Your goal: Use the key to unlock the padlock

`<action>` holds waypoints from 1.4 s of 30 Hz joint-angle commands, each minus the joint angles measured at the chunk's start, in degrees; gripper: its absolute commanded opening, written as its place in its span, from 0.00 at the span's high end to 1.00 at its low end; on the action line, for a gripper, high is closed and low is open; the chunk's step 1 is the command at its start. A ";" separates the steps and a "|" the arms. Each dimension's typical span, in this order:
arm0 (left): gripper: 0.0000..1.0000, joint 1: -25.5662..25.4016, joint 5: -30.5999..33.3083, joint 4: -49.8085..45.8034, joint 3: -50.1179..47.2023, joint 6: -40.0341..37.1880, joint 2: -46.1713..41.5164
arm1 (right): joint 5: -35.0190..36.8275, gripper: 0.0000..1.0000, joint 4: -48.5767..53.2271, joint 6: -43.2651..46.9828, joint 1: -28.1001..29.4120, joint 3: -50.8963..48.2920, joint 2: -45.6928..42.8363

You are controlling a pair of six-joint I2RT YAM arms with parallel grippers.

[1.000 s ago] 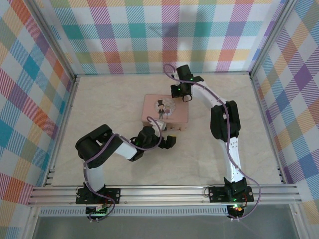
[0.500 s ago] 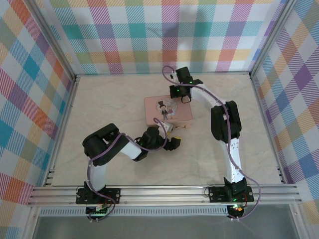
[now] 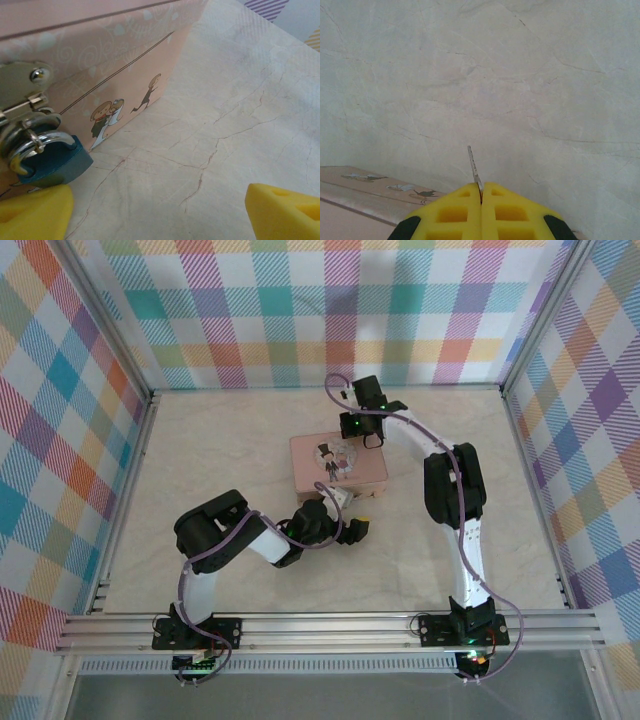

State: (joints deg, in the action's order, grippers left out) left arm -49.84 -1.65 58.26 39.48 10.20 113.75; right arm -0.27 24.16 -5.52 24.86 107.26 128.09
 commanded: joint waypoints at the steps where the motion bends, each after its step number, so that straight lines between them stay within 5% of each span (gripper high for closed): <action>1: 0.11 0.93 1.48 8.40 0.64 -3.22 -2.07 | -2.90 1.00 11.46 -1.51 2.41 0.97 -2.01; 12: 0.10 1.70 1.39 5.46 -2.13 -2.75 -5.03 | 7.08 1.00 11.80 -3.68 -2.37 2.10 -7.54; 20: 0.09 2.36 0.51 5.48 -2.35 -2.08 -4.79 | 14.92 1.00 8.08 -5.11 -6.61 -8.44 -12.14; 30: 0.08 2.55 -2.01 5.48 0.10 0.35 -1.90 | 9.36 1.00 6.48 -5.79 -5.36 -12.12 -10.02; 42: 0.05 6.63 -8.80 12.22 0.03 12.12 0.55 | 3.71 1.00 2.42 -9.10 -1.24 -22.09 -15.01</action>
State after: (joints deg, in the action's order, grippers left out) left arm -44.88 -8.43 66.37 38.59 18.59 113.45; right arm 10.52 22.22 -13.08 20.01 88.14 114.28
